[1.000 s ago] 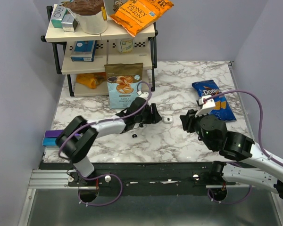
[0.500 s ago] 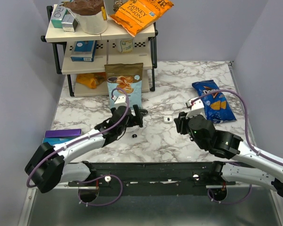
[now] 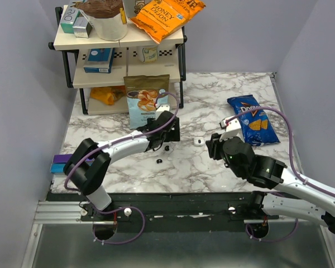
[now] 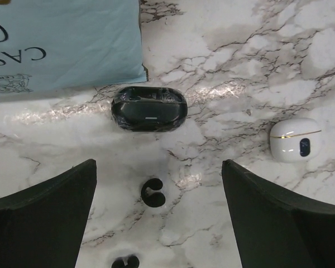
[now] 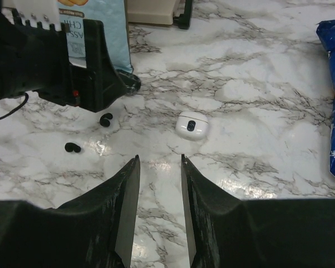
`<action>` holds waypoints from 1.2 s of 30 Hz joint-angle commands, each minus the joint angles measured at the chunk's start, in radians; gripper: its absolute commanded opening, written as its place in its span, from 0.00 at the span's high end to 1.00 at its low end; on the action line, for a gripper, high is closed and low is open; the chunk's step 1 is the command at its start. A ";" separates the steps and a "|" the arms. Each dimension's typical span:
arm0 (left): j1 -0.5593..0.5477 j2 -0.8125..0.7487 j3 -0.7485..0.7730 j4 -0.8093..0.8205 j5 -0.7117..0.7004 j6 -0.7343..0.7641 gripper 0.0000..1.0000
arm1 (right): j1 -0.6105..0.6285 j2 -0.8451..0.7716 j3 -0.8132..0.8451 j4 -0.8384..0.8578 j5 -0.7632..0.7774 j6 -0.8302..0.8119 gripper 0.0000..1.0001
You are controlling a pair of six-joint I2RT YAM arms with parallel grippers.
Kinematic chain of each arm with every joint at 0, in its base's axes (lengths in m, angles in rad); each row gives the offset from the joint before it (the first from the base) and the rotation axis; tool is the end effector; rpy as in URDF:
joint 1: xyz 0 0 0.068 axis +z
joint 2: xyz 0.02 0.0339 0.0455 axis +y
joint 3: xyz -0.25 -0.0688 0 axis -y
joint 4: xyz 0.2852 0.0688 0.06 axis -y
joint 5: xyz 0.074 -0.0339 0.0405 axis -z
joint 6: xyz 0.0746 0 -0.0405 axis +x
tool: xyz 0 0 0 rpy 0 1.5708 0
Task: Insert the wireless bluetooth earbuds into the charging case
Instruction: Pick up the charging case at the center of the board.
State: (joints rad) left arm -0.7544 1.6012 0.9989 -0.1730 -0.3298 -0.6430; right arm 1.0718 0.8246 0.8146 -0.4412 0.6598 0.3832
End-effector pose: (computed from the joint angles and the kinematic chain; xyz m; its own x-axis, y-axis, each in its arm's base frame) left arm 0.3079 -0.2562 0.1501 -0.6956 -0.1247 -0.7075 0.0779 0.9659 -0.2468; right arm 0.1625 0.2026 0.2962 -0.3542 -0.0326 -0.9346 -0.3206 0.9431 0.0886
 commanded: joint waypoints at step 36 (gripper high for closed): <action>0.015 0.373 0.307 -0.229 -0.072 -0.047 0.18 | -0.003 -0.062 -0.022 0.025 0.004 -0.033 0.55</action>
State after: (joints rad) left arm -0.7506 1.9564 1.3048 -0.4221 -0.3901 -0.6968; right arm 1.0718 0.7715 0.8078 -0.4351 0.6601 0.3531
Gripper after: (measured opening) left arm 0.852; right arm 0.444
